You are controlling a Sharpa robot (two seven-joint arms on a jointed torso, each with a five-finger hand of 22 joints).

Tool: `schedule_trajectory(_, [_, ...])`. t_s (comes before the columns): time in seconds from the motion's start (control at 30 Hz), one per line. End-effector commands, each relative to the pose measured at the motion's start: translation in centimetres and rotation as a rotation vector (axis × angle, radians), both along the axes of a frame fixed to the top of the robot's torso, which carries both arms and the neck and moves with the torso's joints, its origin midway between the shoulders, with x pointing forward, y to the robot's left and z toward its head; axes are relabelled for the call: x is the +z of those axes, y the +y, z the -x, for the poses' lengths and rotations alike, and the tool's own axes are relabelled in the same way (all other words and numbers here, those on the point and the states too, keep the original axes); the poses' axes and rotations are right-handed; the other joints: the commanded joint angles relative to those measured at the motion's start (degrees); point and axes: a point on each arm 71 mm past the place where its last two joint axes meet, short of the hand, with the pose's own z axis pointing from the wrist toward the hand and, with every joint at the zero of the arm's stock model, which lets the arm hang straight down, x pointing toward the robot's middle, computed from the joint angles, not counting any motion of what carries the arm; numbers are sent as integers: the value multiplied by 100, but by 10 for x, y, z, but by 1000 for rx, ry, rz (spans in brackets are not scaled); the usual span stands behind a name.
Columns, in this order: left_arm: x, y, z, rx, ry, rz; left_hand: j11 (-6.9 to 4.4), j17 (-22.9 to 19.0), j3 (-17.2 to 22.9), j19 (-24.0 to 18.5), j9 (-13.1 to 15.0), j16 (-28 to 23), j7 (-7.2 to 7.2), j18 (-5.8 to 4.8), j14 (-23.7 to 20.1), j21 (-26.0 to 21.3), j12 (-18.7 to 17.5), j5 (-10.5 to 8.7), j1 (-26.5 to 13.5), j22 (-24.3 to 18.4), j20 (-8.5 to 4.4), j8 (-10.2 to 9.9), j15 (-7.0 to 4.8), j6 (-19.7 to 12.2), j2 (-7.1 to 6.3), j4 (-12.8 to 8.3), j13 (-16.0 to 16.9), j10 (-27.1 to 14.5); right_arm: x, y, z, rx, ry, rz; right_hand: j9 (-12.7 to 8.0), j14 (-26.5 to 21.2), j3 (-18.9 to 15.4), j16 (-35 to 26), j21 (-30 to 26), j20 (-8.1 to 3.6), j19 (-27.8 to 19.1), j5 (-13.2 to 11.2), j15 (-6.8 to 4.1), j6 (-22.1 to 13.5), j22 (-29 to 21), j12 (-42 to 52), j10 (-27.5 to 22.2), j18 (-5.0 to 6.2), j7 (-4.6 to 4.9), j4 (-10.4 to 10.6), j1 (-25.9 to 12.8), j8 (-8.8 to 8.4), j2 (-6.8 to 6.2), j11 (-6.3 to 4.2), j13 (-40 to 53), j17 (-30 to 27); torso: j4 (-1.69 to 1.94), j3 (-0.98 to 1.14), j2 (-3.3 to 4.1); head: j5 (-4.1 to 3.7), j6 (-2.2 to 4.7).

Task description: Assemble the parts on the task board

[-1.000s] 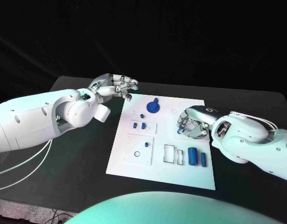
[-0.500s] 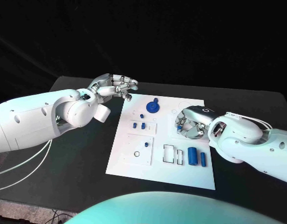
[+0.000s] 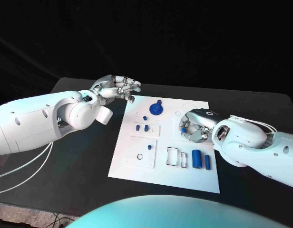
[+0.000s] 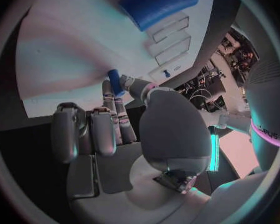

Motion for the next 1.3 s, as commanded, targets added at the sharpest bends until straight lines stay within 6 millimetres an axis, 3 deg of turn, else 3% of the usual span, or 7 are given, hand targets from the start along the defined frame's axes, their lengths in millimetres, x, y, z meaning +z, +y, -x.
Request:
schedule_trajectory(0.03, [1, -2, 1, -18, -5, 8, 3, -9, 34, 46, 10, -32, 0, 56, -7, -39, -10, 2, -63, -5, 11, 28, 14, -44, 16, 14, -3, -36, 1, 1, 2, -7, -35, -22, 59, 205, 63, 35, 76, -34, 185, 11, -60, 70, 1199, 45, 107, -96, -14, -26, 31, 65, 64, -40, 59, 13, 0, 2, 0, 1, 1])
schedule_trajectory(0.5, [1, -3, 0, -19, -5, 9, 3, -9, 35, 48, 10, -31, 1, 56, -5, -40, -10, -2, -72, -5, 11, 30, 14, -48, 18, 16, -3, -37, 31, 7, 13, 1, -101, -163, 107, 206, 90, 31, 153, -54, 214, 5, -80, 95, 1219, 41, 155, -111, -28, -57, 44, 107, 83, -60, 79, 3, 1, 0, -2, 11, 1])
schedule_trajectory(0.73, [1, -4, -1, -20, -5, 9, 3, -9, 35, 48, 10, -31, 1, 56, -5, -40, -10, -2, -72, -5, 11, 30, 14, -48, 18, 16, -3, -37, 46, 27, 25, 51, -93, -235, 122, 206, 109, 31, 158, -61, 215, 38, -82, 78, 1220, 25, 153, -112, -24, -83, 59, 109, 80, -60, 83, 3, 2, -10, -11, 30, 3])
schedule_trajectory(0.9, [0, -6, -2, -20, -4, 7, 3, -9, 43, 56, 13, -29, 1, 56, 0, -45, -8, -5, -85, -5, 12, 36, 14, -55, 26, 13, -2, -39, 42, 57, 39, 114, -37, -288, 132, 202, 107, 20, 132, -63, 204, 53, -80, 62, 1212, 13, 148, -107, -17, -87, 46, 109, 71, -52, 86, -21, -6, -1, -14, 61, 18])
schedule_trajectory(1.07, [0, -11, -2, -40, -9, 19, 8, -9, -25, 76, 27, -30, 8, 54, 1, -81, 7, 64, -237, -9, 19, 70, 22, -90, -43, 37, 7, -50, 32, 92, 57, 192, 30, -333, 140, 197, 117, 9, 97, -63, 191, 74, -76, 34, 1202, -6, 133, -100, -10, -98, 44, 102, 74, -47, 88, -41, 32, -5, -6, 74, 27])
schedule_trajectory(1.17, [0, -13, -3, -47, -9, 22, 7, -9, -32, 76, 28, -30, 8, 54, 0, -85, 9, 70, -246, -10, 19, 73, 22, -93, -49, 36, 8, -51, 26, 102, 61, 212, 52, -340, 146, 196, 121, 7, 97, -62, 190, 87, -73, 16, 1202, -18, 122, -100, -4, -110, 46, 98, 70, -42, 89, -45, 47, -12, -8, 94, 28])
schedule_trajectory(1.3, [0, -15, -2, -53, -8, 24, 7, -9, -32, 77, 28, -30, 8, 54, 0, -86, 9, 72, -247, -10, 19, 74, 22, -94, -48, 36, 8, -51, 15, 108, 63, 220, 78, -333, 148, 198, 123, 10, 98, -62, 190, 92, -72, 10, 1202, -23, 118, -100, -2, -113, 46, 97, 70, -40, 89, -39, 24, -19, -7, 164, 7])
